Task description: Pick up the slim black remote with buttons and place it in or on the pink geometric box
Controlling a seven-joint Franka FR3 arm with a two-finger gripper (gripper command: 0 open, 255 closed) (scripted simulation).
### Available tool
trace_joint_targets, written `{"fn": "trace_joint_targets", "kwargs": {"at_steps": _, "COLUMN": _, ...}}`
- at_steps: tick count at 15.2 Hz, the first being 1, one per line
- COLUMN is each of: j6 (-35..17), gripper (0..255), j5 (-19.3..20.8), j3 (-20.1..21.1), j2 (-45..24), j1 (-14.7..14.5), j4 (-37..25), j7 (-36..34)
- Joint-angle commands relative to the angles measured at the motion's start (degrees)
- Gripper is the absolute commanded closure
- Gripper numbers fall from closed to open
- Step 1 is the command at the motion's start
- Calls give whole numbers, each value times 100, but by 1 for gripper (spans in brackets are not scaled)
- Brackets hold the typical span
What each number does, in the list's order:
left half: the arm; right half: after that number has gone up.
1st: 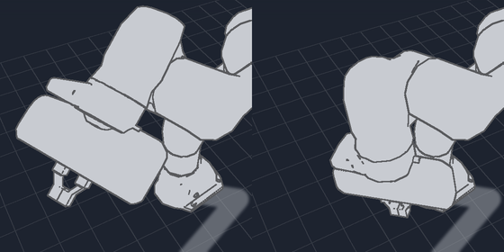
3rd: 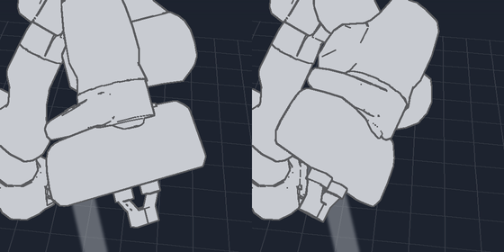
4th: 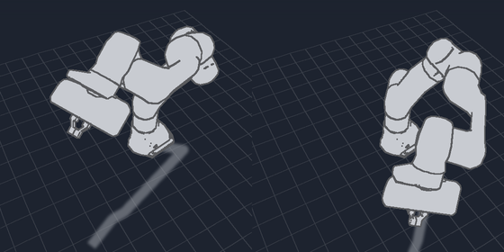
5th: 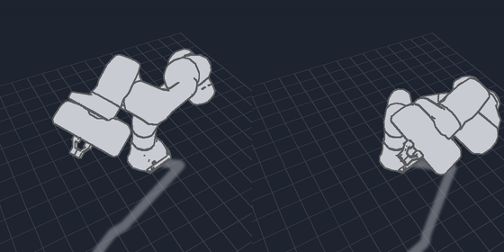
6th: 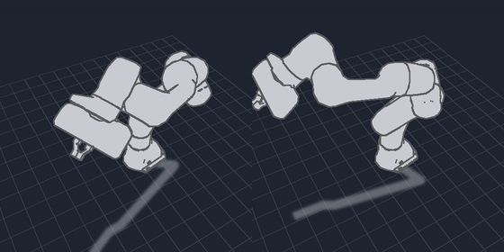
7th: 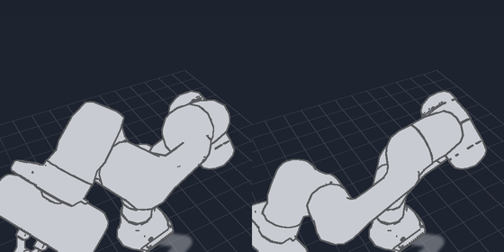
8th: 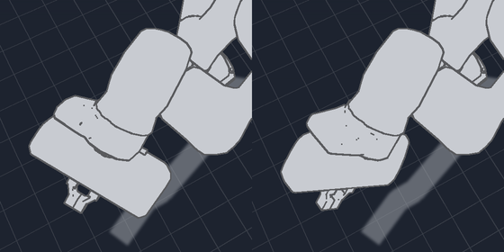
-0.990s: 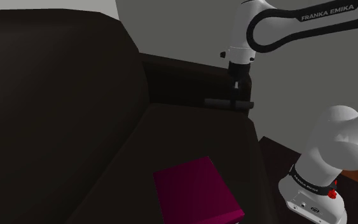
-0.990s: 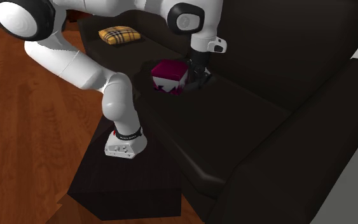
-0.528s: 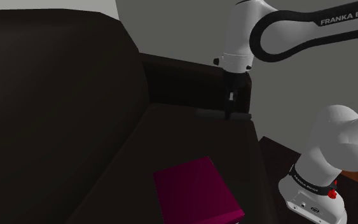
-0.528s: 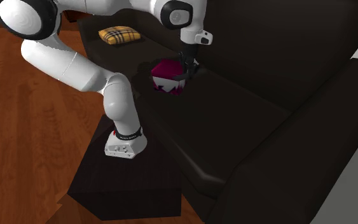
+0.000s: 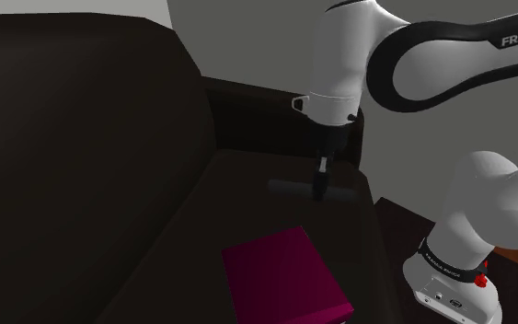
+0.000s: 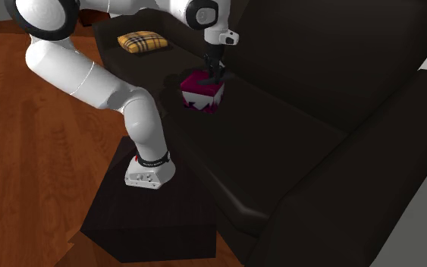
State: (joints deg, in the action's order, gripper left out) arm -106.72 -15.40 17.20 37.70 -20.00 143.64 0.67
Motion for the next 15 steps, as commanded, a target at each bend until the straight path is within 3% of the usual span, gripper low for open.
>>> {"fn": "trace_joint_targets", "kwargs": {"at_steps": 1, "j6": -69, "gripper": 255, "j5": -137, "j3": 266, "j2": -140, "j1": -104, "j4": -127, "j7": -306}}
{"fn": "trace_joint_targets", "kwargs": {"at_steps": 7, "j6": -300, "gripper": 255, "j5": -353, "j3": 1046, "j2": -741, "j1": -285, "j4": -672, "j7": -1176}}
{"fn": "trace_joint_targets", "kwargs": {"at_steps": 12, "j6": -495, "gripper": 255, "j5": -312, "j3": 1705, "j2": -1392, "j1": -312, "j4": -1267, "j7": -1931}}
{"fn": "trace_joint_targets", "kwargs": {"at_steps": 15, "j6": -736, "gripper": 255, "j5": -329, "j3": 1761, "j2": -1452, "j1": -316, "j4": -1085, "j7": -1922}}
